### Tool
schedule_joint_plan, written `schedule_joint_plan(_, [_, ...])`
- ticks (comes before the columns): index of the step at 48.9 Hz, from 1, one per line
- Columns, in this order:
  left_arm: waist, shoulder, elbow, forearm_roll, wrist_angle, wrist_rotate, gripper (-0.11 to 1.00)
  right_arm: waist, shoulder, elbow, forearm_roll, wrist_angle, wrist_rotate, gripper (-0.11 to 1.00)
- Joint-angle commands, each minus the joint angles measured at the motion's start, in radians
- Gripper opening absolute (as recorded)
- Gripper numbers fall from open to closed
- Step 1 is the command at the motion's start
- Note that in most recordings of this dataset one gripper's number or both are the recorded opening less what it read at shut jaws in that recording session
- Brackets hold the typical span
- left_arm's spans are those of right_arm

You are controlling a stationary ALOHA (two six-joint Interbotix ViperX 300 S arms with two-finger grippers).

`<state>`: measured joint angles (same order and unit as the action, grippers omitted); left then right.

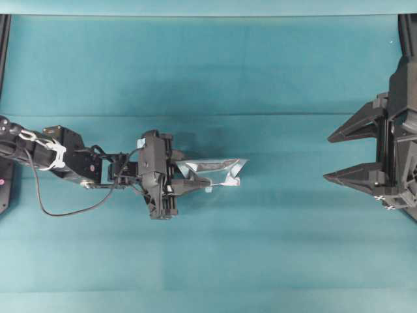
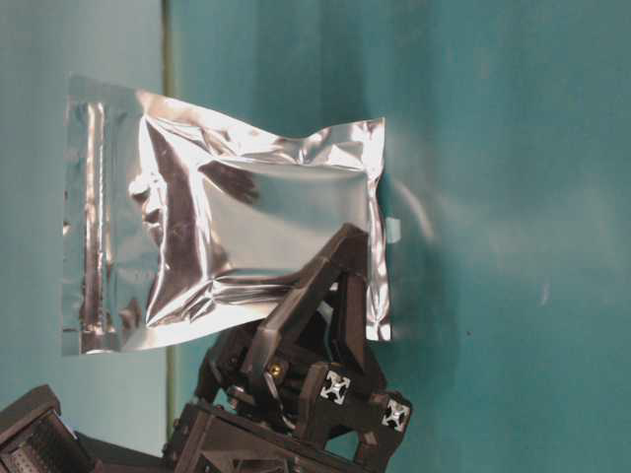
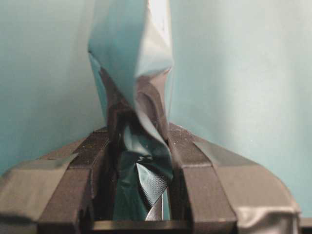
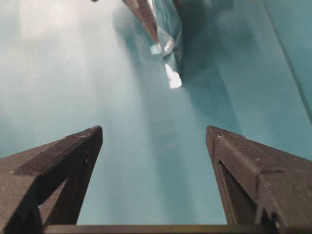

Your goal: Hand over the silver zip bag and make it stand upright.

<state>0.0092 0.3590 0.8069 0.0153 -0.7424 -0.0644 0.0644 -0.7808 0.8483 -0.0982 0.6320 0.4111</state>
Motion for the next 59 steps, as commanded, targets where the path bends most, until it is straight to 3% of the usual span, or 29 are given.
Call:
schedule_joint_plan(1, [-0.021,-0.003,-0.002,0.003,0.005,0.002,0.29,0.002,-0.002,-0.009,0.002,-0.008,0.009,0.89])
schedule_joint_plan(59, [-0.021,-0.006,-0.003,0.003,0.017,0.0,0.29,0.002,-0.002,-0.006,0.002,-0.006,0.011,0.89])
